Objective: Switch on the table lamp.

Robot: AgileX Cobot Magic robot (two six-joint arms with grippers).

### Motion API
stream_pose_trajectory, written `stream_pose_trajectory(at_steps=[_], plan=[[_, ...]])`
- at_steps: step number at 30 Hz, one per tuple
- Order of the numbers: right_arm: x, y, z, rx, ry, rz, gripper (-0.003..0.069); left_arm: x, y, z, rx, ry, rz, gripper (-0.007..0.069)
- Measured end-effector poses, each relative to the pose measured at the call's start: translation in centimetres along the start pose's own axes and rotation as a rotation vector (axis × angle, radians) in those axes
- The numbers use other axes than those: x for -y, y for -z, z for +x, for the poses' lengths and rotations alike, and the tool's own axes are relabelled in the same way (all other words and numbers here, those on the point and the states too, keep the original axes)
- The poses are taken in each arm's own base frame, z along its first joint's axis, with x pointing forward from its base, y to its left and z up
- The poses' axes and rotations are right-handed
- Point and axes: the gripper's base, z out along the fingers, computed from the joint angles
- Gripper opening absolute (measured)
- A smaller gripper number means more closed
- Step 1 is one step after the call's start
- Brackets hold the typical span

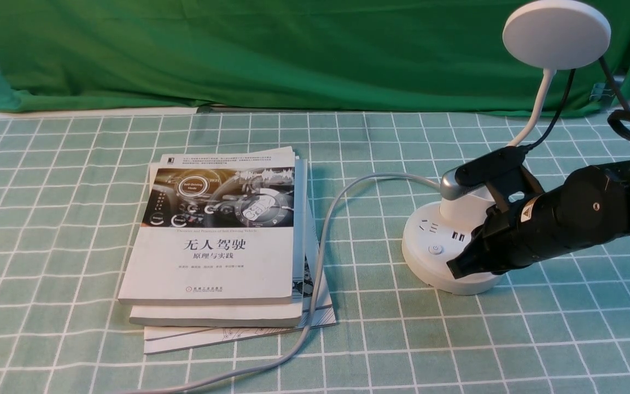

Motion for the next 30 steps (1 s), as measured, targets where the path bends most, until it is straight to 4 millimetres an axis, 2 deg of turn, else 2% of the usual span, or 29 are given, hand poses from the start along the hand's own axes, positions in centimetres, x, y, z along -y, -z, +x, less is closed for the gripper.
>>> stream_pose_trajectory(at_steps=[9,13,15,19,20,23,24,25,27,30], plan=[[0.0,-0.3,0.0,-0.006,-0.008,-0.001,0.0040,0.0,0.0,0.0,0.000,0.000,0.000,0.0021],[0.0,0.5,-0.2,0.002,-0.010,-0.002,0.0040,0.0,0.0,0.0,0.000,0.000,0.000,0.0021],[-0.1,1.7,-0.2,0.009,-0.010,-0.004,0.0040,0.0,0.0,0.0,0.000,-0.006,-0.001,0.0021],[-0.2,7.2,-1.2,0.132,-0.013,0.009,0.0040,0.0,0.0,0.0,0.000,0.000,0.000,0.0021],[-0.3,7.8,-1.2,0.144,-0.013,0.010,0.0040,0.0,0.0,0.0,0.000,0.000,0.000,0.0021],[-0.7,12.2,0.5,0.233,-0.034,0.019,0.0040,0.0,0.0,0.0,0.000,-0.006,-0.001,0.0021],[-0.8,13.2,1.2,0.254,-0.042,0.020,0.0041,0.0,0.0,0.0,0.000,-0.006,-0.001,0.0021],[-0.9,13.3,1.5,0.252,-0.043,0.020,0.0041,0.0,0.0,0.0,0.000,0.000,0.000,0.0021],[-1.3,16.6,3.7,0.361,-0.044,0.035,0.0044,0.0,0.0,0.0,0.000,0.000,0.000,0.0021],[-1.7,20.1,5.9,0.503,-0.047,0.052,0.0046,0.0,0.0,0.0,0.000,-0.006,-0.001,0.0021]])
